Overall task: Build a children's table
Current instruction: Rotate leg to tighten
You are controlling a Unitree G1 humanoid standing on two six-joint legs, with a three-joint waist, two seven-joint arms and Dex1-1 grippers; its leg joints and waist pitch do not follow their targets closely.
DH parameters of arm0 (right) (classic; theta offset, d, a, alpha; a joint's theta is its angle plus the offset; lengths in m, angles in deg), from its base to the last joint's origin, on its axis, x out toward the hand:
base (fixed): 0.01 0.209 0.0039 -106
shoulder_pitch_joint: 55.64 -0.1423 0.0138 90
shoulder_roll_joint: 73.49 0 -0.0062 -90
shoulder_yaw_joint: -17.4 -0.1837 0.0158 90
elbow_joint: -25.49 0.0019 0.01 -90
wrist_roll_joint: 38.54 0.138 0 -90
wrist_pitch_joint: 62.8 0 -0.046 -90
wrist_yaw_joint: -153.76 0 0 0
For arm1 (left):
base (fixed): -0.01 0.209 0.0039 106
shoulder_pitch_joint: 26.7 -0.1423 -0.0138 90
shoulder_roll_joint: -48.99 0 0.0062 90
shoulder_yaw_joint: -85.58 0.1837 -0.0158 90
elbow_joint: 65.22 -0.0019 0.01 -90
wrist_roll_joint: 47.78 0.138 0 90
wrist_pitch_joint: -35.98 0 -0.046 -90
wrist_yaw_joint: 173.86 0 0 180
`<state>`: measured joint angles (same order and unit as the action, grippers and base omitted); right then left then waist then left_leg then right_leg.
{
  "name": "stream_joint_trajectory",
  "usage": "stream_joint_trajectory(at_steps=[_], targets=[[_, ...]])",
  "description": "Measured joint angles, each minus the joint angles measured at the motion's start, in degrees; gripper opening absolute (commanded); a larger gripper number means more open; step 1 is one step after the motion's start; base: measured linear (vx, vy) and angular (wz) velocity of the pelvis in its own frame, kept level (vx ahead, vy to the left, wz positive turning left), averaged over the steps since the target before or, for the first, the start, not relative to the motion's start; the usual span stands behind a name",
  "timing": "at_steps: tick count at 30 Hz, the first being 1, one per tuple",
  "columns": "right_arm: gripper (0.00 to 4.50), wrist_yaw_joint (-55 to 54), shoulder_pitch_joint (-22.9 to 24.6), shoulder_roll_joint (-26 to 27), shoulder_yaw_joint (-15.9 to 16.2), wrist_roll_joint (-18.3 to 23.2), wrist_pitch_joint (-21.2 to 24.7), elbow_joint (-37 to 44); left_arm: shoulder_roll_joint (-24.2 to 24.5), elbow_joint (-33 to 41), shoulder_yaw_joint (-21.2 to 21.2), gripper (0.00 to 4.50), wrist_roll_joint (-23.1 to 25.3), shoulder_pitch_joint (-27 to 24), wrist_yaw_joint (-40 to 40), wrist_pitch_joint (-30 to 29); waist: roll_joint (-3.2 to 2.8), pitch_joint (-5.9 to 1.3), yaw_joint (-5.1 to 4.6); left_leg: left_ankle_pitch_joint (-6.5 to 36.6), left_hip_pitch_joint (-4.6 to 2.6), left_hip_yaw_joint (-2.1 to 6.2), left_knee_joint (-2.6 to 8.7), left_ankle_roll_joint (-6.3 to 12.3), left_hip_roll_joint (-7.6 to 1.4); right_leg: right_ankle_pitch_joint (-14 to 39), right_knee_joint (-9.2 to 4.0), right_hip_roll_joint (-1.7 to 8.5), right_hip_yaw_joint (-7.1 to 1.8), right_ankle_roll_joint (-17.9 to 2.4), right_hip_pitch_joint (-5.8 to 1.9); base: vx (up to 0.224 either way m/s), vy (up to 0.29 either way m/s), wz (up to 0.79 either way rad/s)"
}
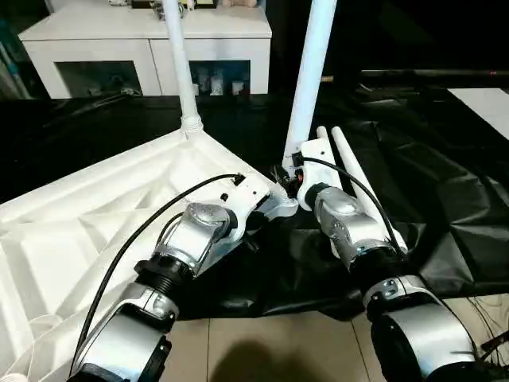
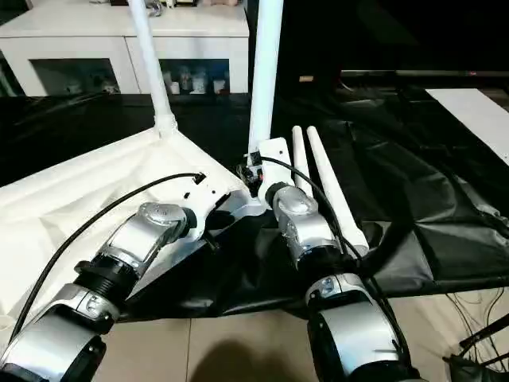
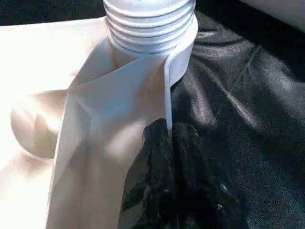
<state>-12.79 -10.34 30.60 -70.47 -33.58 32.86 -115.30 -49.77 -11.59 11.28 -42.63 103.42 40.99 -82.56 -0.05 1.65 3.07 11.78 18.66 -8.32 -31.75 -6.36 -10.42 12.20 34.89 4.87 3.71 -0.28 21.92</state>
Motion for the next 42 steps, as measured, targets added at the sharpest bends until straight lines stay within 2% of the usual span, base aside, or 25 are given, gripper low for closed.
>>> stream_joint_trajectory(at_steps=[1,2,4,6,8,15,20,24,31,35,42], targets=[[2.2,0.2,-0.1,-0.1,0.0,0.0,-0.1,0.0,0.1,0.1,0.0,0.0,-0.1,0.0,0.0,0.0,0.01,-0.01,-0.07,0.0,0.05,-0.01,0.0,0.0,0.0,0.0,-0.03,0.0,0.0,0.0,0.0,0.0,0.0,0.0],[2.2,0.3,-0.1,-0.1,0.0,0.0,-0.1,0.0,0.1,0.1,0.0,0.0,-0.3,0.0,0.0,0.1,0.01,-0.01,-0.1,0.0,0.09,-0.01,0.0,0.0,-0.01,0.0,-0.04,0.0,0.0,0.0,0.01,0.0,0.0,0.0],[2.55,1.0,-0.3,-0.1,-0.3,0.0,0.0,-0.2,0.3,0.1,0.0,0.0,-0.4,0.0,0.2,0.3,0.02,-0.01,-0.14,0.0,0.15,-0.02,0.01,0.0,-0.04,0.0,-0.04,0.0,0.01,0.0,0.03,0.0,0.0,0.0],[2.64,1.5,0.5,-0.1,-0.5,0.0,0.4,-2.4,0.4,0.1,0.0,0.0,-0.4,0.1,0.5,0.5,0.07,0.05,-0.17,0.0,0.32,-0.02,0.01,0.0,-0.14,0.0,-0.06,-0.03,0.07,0.0,0.08,0.0,0.0,0.0],[2.87,2.0,0.6,-0.2,-0.6,0.0,0.2,-2.3,0.9,0.4,0.0,0.0,-0.5,0.1,1.2,1.0,-0.1,0.1,-0.13,0.0,0.4,-0.23,0.02,0.0,-0.3,0.0,-0.09,-0.03,0.07,0.0,0.16,0.0,0.0,0.0],[3.5,3.9,2.1,-0.5,-0.3,-0.3,1.3,-2.1,2.5,1.2,0.4,0.0,-0.4,-0.1,2.4,2.5,-0.12,0.26,-0.19,0.0,0.53,-0.36,0.02,-0.01,-0.58,-0.1,-0.09,-0.24,0.08,-0.2,0.2,0.0,0.0,0.0],[3.94,8.5,4.6,-1.8,0.6,-0.3,1.5,2.0,4.9,4.3,0.6,0.0,-0.5,-1.3,4.9,4.5,-0.22,0.4,-0.27,-0.7,1.61,-0.46,-0.25,0.37,-0.81,-0.1,-0.04,-0.46,0.07,-0.3,1.08,0.0,0.0,0.0],[3.94,14.9,7.9,-4.9,2.9,0.1,4.0,10.3,8.2,7.4,1.3,0.0,-0.7,-2.9,9.4,5.8,-0.11,0.49,-0.37,-0.5,1.95,-0.59,-0.45,0.68,-0.9,-0.1,-0.03,-0.49,0.14,-0.3,1.3,0.0,0.0,0.0],[3.94,23.7,10.9,-10.5,5.3,1.4,7.3,21.7,13.4,10.5,2.1,0.0,-2.3,-5.8,17.3,10.4,0.04,0.72,-0.03,-0.5,1.83,-0.76,-0.72,0.78,-0.98,-0.1,0.0,-0.48,0.09,-0.3,1.3,0.0,0.0,0.0],[3.94,32.3,15.0,-16.0,7.4,2.5,7.8,30.5,17.1,12.7,2.1,0.0,-4.4,-8.4,23.4,13.5,0.17,0.95,0.15,-0.5,1.82,-0.92,-0.79,0.78,-1.04,-0.1,0.07,-0.49,0.07,-0.3,1.3,0.0,0.0,0.0],[3.94,38.2,18.4,-18.7,10.3,3.2,8.2,34.6,19.2,13.8,2.1,0.0,-5.6,-9.1,28.1,14.0,0.1,1.21,0.23,-0.5,1.69,-1.44,-1.06,0.76,-1.37,-0.1,0.23,-0.49,0.04,-0.3,1.27,0.0,0.0,0.0]])
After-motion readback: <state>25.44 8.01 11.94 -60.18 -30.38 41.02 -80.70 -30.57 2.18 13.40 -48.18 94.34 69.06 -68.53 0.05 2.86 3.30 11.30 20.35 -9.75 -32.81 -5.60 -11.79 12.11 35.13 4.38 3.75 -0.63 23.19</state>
